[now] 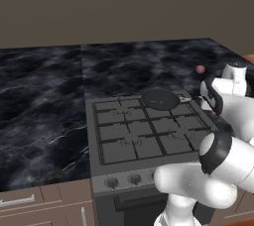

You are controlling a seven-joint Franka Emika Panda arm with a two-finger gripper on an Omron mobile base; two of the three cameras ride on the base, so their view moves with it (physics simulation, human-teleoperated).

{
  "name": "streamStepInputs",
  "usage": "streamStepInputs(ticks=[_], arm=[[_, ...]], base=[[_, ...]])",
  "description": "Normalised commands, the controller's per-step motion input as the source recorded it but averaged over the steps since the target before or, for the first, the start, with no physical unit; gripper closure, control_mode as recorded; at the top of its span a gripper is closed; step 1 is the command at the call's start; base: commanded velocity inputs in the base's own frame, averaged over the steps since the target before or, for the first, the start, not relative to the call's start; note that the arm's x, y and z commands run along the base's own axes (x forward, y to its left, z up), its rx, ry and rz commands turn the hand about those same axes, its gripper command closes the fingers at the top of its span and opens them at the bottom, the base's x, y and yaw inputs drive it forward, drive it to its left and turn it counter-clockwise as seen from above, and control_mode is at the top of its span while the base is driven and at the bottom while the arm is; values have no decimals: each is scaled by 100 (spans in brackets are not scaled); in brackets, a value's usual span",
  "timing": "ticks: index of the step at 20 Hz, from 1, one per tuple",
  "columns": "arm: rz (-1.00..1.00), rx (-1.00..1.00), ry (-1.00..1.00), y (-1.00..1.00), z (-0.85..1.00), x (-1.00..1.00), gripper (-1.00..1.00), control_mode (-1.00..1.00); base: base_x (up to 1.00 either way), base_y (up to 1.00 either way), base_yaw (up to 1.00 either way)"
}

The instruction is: Place the pan on the rear right burner on the stove. Then place the tomato and the onion in the pan and turn on the rear right burner.

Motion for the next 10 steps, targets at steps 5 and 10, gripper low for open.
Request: streamStepInputs(ticks=[5,10], arm=[[4,0,-1,24,17,49,100,-100],[4,0,0,17,9,52,100,-100]], base=[[0,0,0],[0,0,0]])
